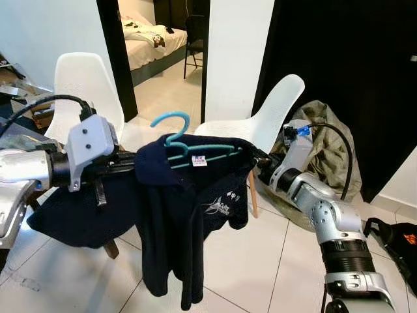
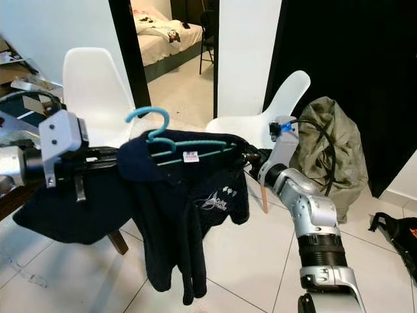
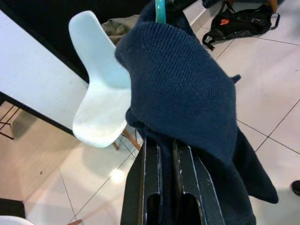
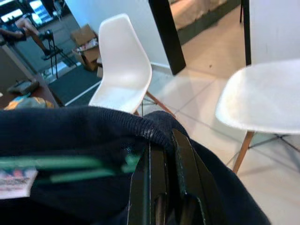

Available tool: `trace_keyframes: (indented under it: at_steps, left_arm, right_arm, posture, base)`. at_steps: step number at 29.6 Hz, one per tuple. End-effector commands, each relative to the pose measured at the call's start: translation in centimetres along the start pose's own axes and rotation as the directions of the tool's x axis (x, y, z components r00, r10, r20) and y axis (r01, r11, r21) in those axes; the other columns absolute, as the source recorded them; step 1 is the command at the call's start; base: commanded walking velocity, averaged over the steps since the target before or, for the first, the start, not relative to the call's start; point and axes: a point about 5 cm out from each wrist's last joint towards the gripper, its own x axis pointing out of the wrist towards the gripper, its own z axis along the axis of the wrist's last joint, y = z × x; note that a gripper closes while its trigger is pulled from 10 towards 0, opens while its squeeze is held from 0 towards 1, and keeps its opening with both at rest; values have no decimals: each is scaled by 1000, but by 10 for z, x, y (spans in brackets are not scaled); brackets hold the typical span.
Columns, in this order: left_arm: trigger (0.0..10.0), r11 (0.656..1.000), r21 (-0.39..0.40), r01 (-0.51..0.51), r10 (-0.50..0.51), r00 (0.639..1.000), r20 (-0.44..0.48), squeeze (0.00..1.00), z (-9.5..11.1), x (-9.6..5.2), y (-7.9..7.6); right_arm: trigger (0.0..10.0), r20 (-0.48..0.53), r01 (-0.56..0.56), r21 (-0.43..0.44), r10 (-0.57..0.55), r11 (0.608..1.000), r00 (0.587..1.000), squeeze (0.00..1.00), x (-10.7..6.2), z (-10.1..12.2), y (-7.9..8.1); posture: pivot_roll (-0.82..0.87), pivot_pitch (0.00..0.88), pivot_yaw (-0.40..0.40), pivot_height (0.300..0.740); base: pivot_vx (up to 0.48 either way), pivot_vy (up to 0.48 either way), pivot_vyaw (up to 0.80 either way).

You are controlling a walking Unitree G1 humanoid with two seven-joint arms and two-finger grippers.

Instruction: Hang hanger

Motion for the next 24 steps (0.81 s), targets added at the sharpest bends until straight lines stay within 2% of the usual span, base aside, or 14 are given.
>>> trace_keyframes:
  at_steps: [1, 9, 11, 12, 13, 15, 17, 18, 19, 22, 23, 24]
  left_arm:
    - [10000, 1000, 1, -20, 20, 1000, -5, 0, -2, 0, -1]
    - [10000, 996, -40, -81, 80, 997, -21, 0, -13, 4, -4]
    - [10000, 986, -47, -157, 156, 987, -30, 0, -18, 7, 0]
    - [10000, 986, -47, -157, 156, 987, -30, 0, -18, 7, 0]
    - [10000, 979, -64, -195, 193, 981, -29, 0, -22, 8, 2]
    - [10000, 975, -114, -192, 195, 981, 13, 0, -23, 15, -2]
    - [10000, 975, -114, -192, 195, 981, 13, 0, -23, 15, -2]
    - [10000, 975, -130, -181, 187, 982, 32, 0, -23, 18, -5]
    - [10000, 975, -130, -181, 187, 982, 32, 0, -23, 18, -5]
    - [10000, 978, -153, -143, 154, 986, 64, 0, -20, 26, -12]
    - [10000, 978, -153, -143, 154, 986, 64, 0, -20, 26, -12]
    - [10000, 978, -162, -131, 144, 987, 70, 0, -20, 28, -15]
  right_arm:
    - [0, 38, 5, -17, -4, 1000, 999, 0, 0, 8, 1]
    - [0, 40, -44, -21, 45, 999, 998, 0, 2, 8, 13]
    - [0, 28, -99, -26, 99, 995, 995, 0, 3, 6, 23]
    - [0, 28, -99, -26, 99, 995, 995, 0, 3, 6, 23]
    - [0, 25, -124, -30, 125, 992, 992, 0, 4, 4, 29]
    - [0, 23, -190, -35, 191, 981, 981, 0, 8, -1, 49]
    - [0, 23, -190, -35, 191, 981, 981, 0, 8, -1, 49]
    - [0, 22, -216, -36, 217, 976, 976, 0, 9, -4, 57]
    - [0, 22, -216, -36, 217, 976, 976, 0, 9, -4, 57]
    - [0, 15, -359, -56, 360, 932, 933, 0, 9, -13, 90]
    - [0, 15, -359, -56, 360, 932, 933, 0, 9, -13, 90]
    - [0, 18, -400, -70, 402, 914, 916, 0, 8, -13, 98]
  posture:
    - [47, 0, -24, 740]
    - [47, 0, -27, 740]
    - [47, 0, -27, 740]
    - [47, 0, -27, 740]
    - [33, 0, -26, 740]
    - [26, 0, -24, 740]
    - [26, 0, -24, 740]
    - [26, 0, -24, 740]
    - [26, 0, -24, 740]
    - [32, 0, -24, 740]
    - [32, 0, -24, 740]
    - [32, 0, -24, 740]
  base:
    - [0, 0, 0]
    - [0, 0, 0]
    - [0, 0, 0]
    - [0, 0, 0]
    - [0, 0, 0]
    - [0, 0, 0]
    - [0, 0, 0]
    - [0, 0, 0]
    - [0, 0, 0]
    - [0, 0, 0]
    - [0, 0, 0]
    - [0, 0, 0]
